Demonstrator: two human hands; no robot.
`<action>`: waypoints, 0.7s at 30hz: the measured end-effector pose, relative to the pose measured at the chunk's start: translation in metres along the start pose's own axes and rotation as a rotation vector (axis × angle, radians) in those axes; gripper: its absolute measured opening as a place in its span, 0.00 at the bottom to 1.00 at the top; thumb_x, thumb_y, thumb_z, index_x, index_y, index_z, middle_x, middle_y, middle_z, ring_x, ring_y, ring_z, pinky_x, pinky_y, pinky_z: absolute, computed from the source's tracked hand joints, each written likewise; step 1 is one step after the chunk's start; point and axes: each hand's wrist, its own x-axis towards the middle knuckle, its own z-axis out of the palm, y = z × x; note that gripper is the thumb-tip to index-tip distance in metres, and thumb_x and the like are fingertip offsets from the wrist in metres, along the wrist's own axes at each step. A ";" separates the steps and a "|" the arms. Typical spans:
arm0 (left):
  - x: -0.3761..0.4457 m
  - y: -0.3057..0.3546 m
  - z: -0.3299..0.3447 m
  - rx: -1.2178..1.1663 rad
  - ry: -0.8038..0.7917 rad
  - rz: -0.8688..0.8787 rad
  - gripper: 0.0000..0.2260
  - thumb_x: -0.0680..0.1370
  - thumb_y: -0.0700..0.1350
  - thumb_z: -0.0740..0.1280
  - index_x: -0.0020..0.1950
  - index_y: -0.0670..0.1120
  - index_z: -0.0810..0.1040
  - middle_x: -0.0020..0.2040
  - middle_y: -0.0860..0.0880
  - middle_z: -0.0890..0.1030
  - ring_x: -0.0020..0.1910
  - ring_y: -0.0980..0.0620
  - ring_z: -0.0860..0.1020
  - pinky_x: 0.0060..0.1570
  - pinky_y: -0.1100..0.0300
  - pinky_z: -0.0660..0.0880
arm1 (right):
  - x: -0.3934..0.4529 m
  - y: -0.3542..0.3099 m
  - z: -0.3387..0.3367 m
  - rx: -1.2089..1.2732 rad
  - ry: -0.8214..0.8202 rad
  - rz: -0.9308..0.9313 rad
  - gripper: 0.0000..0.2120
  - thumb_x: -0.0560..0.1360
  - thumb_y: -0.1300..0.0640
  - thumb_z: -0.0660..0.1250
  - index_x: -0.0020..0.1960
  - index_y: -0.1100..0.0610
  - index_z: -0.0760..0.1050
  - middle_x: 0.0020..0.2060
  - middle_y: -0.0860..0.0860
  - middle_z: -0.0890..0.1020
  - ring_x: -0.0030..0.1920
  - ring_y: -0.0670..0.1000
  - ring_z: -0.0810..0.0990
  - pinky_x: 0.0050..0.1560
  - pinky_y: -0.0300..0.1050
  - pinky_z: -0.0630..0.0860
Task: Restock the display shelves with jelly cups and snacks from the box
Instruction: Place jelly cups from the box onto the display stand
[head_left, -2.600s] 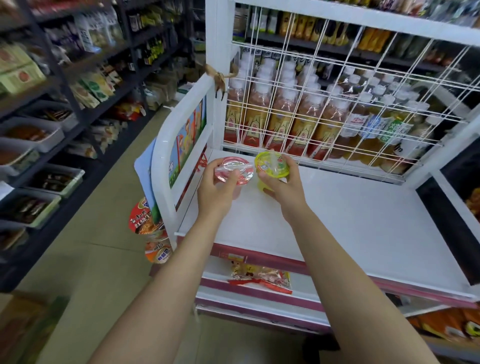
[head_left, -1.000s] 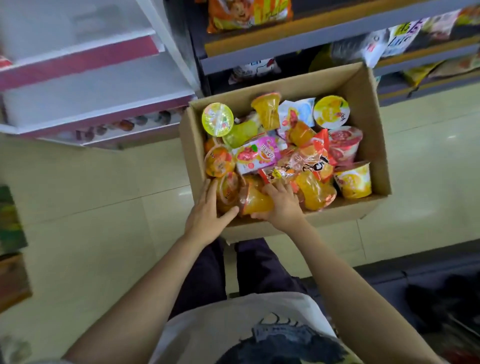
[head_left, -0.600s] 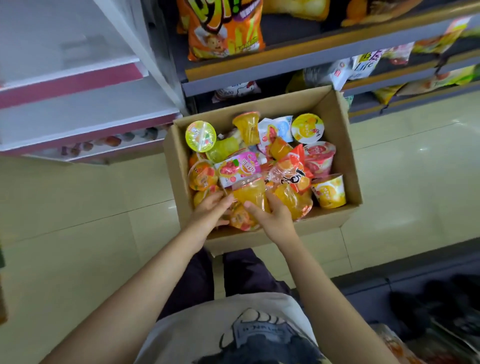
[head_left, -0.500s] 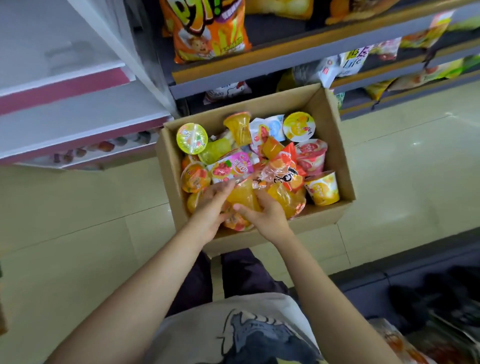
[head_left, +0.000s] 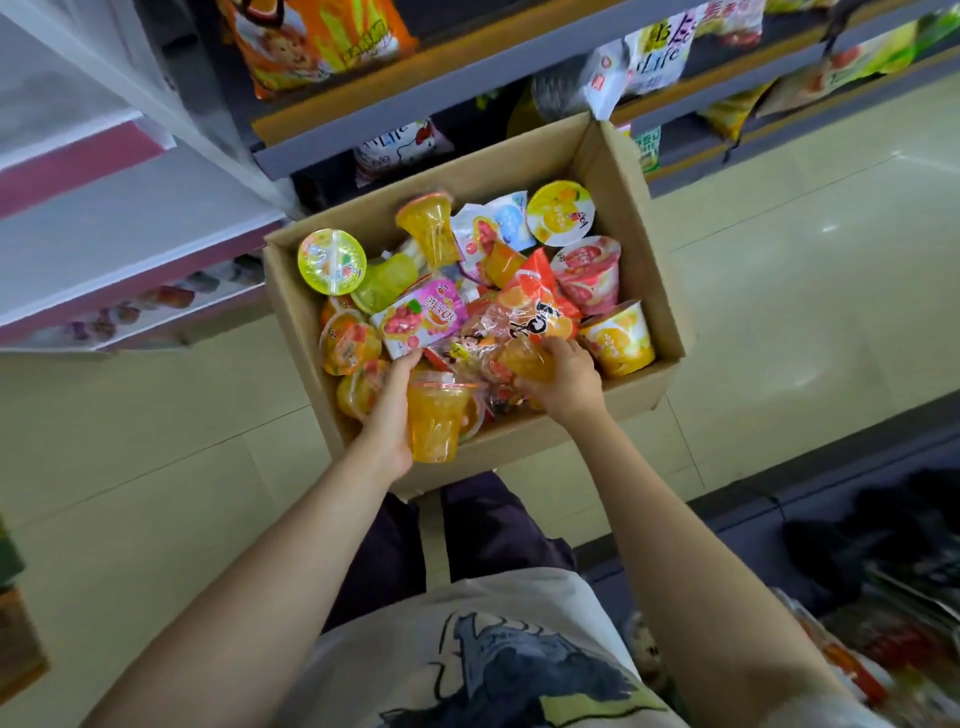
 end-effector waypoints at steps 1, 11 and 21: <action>0.001 -0.001 -0.002 0.002 0.005 0.007 0.24 0.74 0.65 0.69 0.66 0.53 0.78 0.56 0.46 0.85 0.54 0.44 0.84 0.56 0.42 0.79 | 0.002 -0.002 0.001 -0.022 0.017 -0.003 0.31 0.71 0.46 0.76 0.70 0.53 0.71 0.66 0.53 0.74 0.68 0.57 0.70 0.67 0.57 0.68; -0.018 0.015 -0.009 -0.054 0.006 0.012 0.30 0.73 0.69 0.66 0.67 0.51 0.78 0.58 0.44 0.84 0.55 0.43 0.83 0.52 0.44 0.81 | -0.025 -0.021 -0.013 0.251 0.210 0.068 0.27 0.68 0.42 0.77 0.60 0.57 0.75 0.47 0.48 0.78 0.55 0.56 0.78 0.61 0.58 0.73; -0.089 0.082 -0.061 -0.117 -0.074 0.128 0.30 0.76 0.71 0.57 0.61 0.50 0.81 0.55 0.44 0.85 0.54 0.45 0.83 0.54 0.47 0.78 | -0.082 -0.154 -0.022 0.700 0.068 -0.028 0.13 0.73 0.40 0.70 0.52 0.46 0.76 0.51 0.47 0.80 0.55 0.51 0.80 0.58 0.53 0.78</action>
